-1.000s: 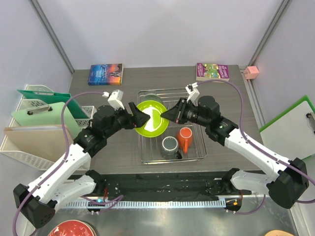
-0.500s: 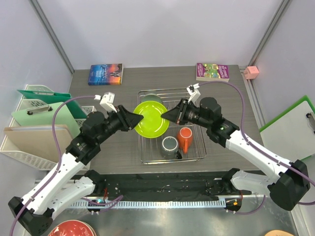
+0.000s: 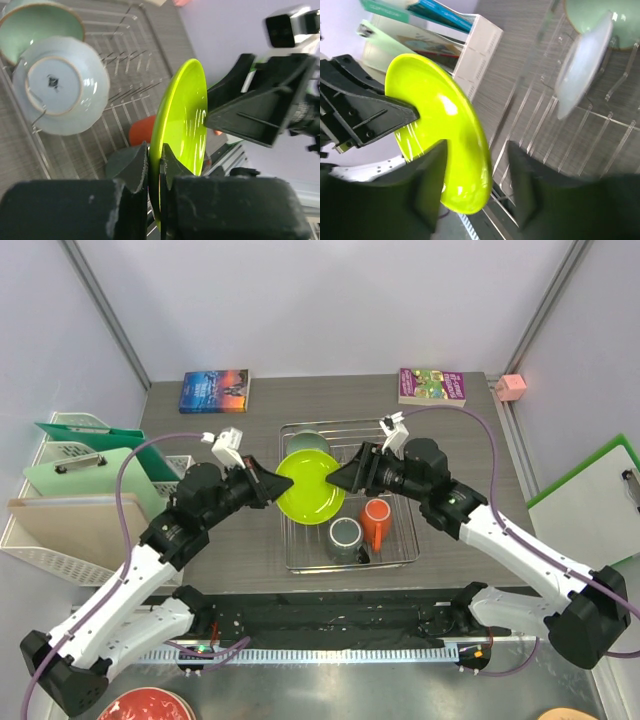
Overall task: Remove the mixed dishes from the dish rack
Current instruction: Pick up the plate from the dish rack, then adjust the dish rack at the center of the board.
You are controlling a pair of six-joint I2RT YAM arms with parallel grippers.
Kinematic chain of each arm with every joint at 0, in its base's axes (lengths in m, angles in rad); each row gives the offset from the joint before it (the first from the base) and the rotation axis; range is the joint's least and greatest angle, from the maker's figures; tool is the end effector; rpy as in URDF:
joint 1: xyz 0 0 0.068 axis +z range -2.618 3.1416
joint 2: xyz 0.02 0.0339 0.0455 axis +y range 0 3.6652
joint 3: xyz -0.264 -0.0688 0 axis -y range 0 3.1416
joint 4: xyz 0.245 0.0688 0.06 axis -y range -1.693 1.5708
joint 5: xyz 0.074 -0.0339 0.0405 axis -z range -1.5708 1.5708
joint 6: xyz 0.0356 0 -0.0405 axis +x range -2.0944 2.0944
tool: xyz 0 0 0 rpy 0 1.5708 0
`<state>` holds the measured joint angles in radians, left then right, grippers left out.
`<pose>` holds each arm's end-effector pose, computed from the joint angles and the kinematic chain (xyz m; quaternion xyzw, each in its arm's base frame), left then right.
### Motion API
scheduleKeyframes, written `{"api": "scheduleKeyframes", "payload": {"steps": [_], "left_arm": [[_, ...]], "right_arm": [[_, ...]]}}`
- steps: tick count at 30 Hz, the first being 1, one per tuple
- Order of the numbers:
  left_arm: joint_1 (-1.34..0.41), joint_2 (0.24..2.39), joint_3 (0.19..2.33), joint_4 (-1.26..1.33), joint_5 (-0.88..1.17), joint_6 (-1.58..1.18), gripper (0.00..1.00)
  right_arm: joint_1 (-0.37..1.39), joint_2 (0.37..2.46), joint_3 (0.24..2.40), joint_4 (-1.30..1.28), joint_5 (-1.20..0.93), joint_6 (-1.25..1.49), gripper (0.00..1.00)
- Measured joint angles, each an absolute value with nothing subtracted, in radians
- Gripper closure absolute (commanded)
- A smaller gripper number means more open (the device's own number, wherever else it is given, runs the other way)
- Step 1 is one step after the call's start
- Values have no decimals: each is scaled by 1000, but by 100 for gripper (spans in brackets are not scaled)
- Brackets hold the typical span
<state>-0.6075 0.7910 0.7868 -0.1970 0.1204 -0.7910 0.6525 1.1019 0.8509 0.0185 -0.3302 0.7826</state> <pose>0.1509 -0.1101 0.3383 -0.0329 0.7734 -0.4420 0.4532 0.1978 0.1656 0.3215 -0.0514 0.7787 0.4995 0.3762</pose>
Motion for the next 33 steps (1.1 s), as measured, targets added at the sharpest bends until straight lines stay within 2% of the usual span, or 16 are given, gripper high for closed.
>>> {"api": "scheduleKeyframes", "payload": {"steps": [1,2,5,10,15,22,25,33], "left_arm": [[-608,801,791,-208,118,-780,100],[-609,811,795,-225,112,-772,100],[-608,842,810,-295,85,-744,100],[-593,853,863,-392,22,-712,100],[-500,823,957,-483,-46,-686,100],[-426,840,1132,-614,-303,-671,100],[-416,839,1120,-642,-353,-682,100],[-414,822,1013,-638,-340,-726,100]], "right_arm": [[654,1102,859,-10,-319,767,26],[655,1102,870,-46,-298,746,13],[657,1101,900,-122,-242,709,0],[659,1088,964,-277,-57,649,0],[659,1007,986,-381,150,602,0],[659,894,984,-462,420,571,1],[654,949,987,-522,526,566,4],[636,1142,987,-609,609,555,20]]}}
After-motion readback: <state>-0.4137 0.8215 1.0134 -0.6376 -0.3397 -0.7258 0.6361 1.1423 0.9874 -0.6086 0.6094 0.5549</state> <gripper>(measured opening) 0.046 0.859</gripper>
